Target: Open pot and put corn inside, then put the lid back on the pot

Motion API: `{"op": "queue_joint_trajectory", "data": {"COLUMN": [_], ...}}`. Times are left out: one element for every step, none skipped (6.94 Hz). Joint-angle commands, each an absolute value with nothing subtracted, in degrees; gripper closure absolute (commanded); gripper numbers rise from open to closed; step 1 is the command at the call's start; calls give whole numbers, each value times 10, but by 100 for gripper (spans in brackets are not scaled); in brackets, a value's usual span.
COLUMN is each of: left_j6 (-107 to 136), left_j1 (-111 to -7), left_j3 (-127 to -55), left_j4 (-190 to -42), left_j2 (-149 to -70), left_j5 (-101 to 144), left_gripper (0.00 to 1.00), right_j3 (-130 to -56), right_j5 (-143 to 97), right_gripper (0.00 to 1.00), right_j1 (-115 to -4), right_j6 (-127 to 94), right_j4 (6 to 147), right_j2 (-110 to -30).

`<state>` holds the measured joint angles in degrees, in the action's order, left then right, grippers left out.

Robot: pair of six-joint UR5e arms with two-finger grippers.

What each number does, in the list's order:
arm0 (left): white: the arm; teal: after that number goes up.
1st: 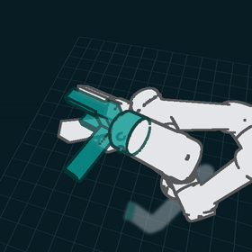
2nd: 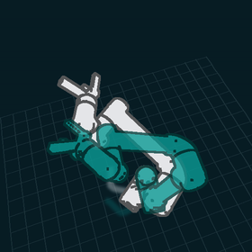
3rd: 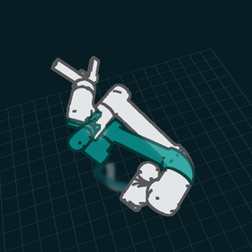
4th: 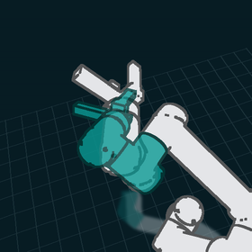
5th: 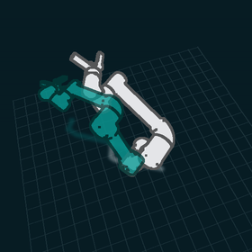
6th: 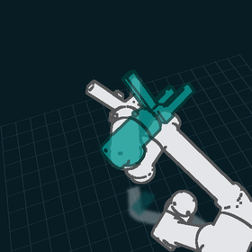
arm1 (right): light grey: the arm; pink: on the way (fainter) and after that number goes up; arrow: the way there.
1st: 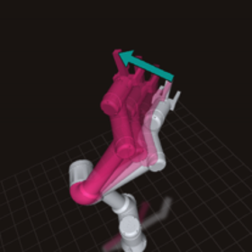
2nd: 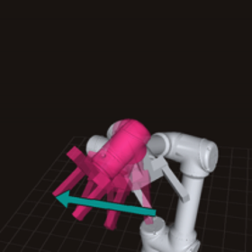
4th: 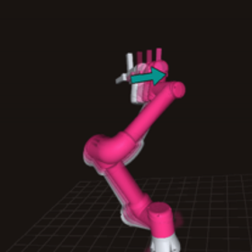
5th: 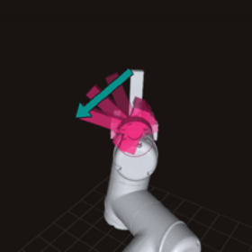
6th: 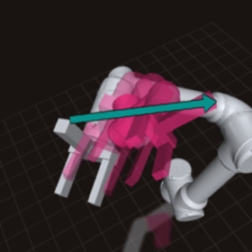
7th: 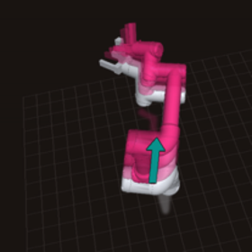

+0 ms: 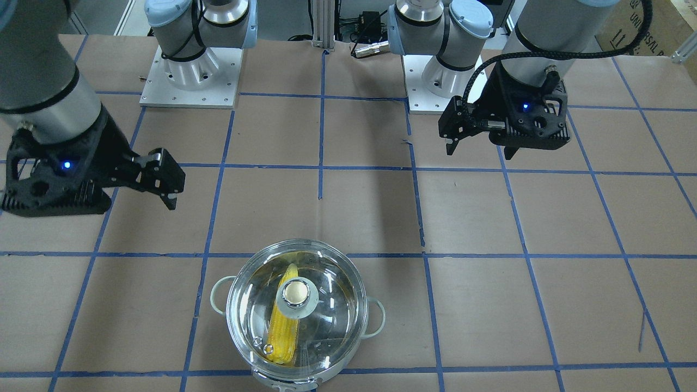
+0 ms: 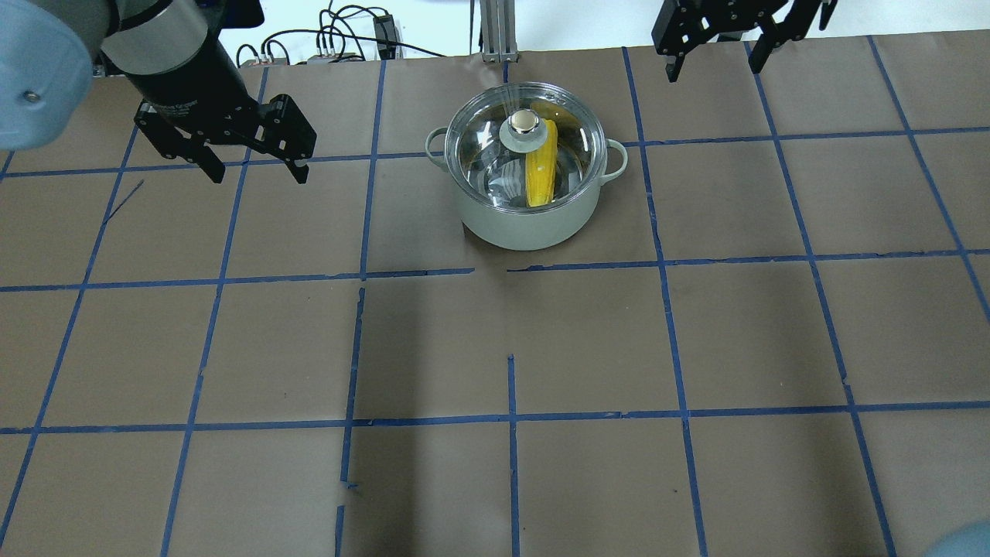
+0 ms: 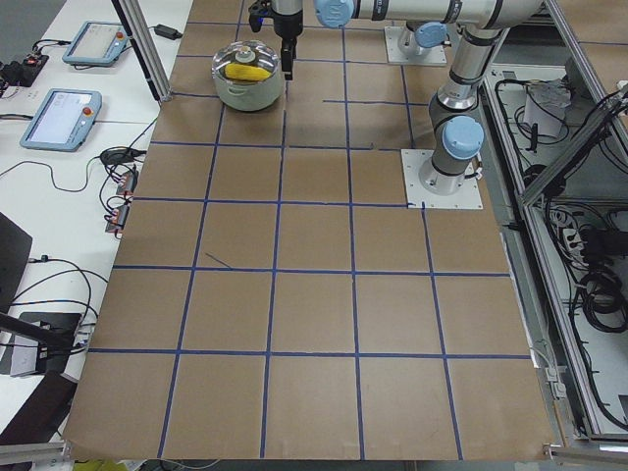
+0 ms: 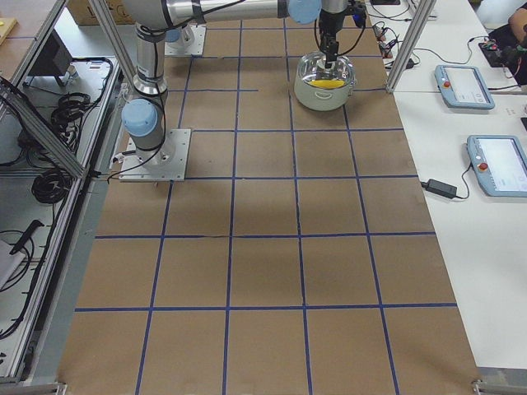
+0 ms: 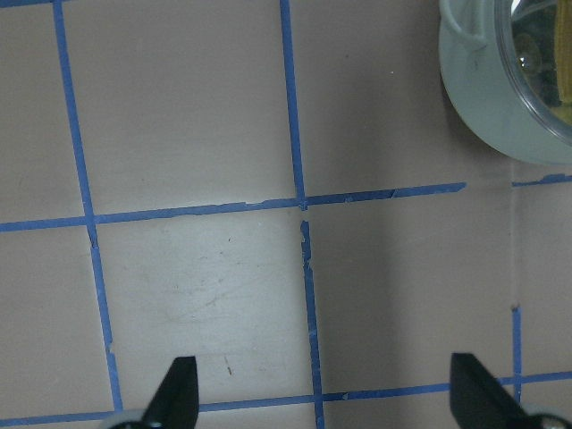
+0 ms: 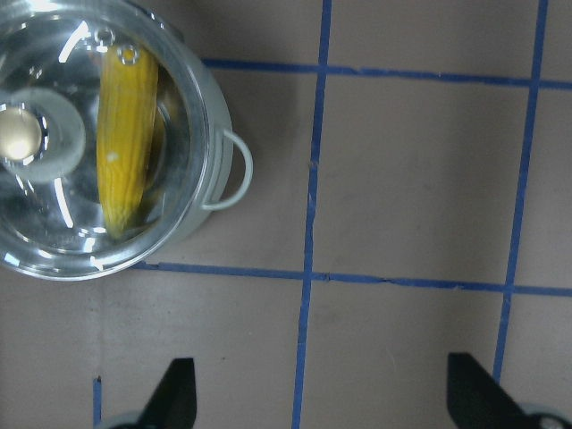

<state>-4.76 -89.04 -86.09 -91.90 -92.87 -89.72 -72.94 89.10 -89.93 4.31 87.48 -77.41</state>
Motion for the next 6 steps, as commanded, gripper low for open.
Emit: {"op": "queue_joint_trajectory", "data": {"left_j6": [-47, -47, -47, -47, -47, -47], "left_j1": [-889, -889, -889, -889, -889, -889], "left_j3": [-862, -862, -863, -863, -863, -863], "left_j4": [-918, -918, -918, -918, -918, -919], "left_j2": [-928, -928, -928, -928, -928, -928], "left_j5": [-897, -897, -897, -897, -897, -897], "left_gripper": [0, 0, 0, 0, 0, 0], "right_j3": [-815, -831, -858, -881, -878, -878], "right_j5": [890, 890, 891, 890, 890, 892], "right_gripper": [0, 0, 0, 0, 0, 0], "right_j1": [-898, -898, -900, -900, -900, -900], "right_j6": [45, 50, 52, 51, 47, 46], "right_j4": [866, 865, 863, 845, 841, 841], "right_j2": [-868, -891, -913, -929, -929, -930]}}
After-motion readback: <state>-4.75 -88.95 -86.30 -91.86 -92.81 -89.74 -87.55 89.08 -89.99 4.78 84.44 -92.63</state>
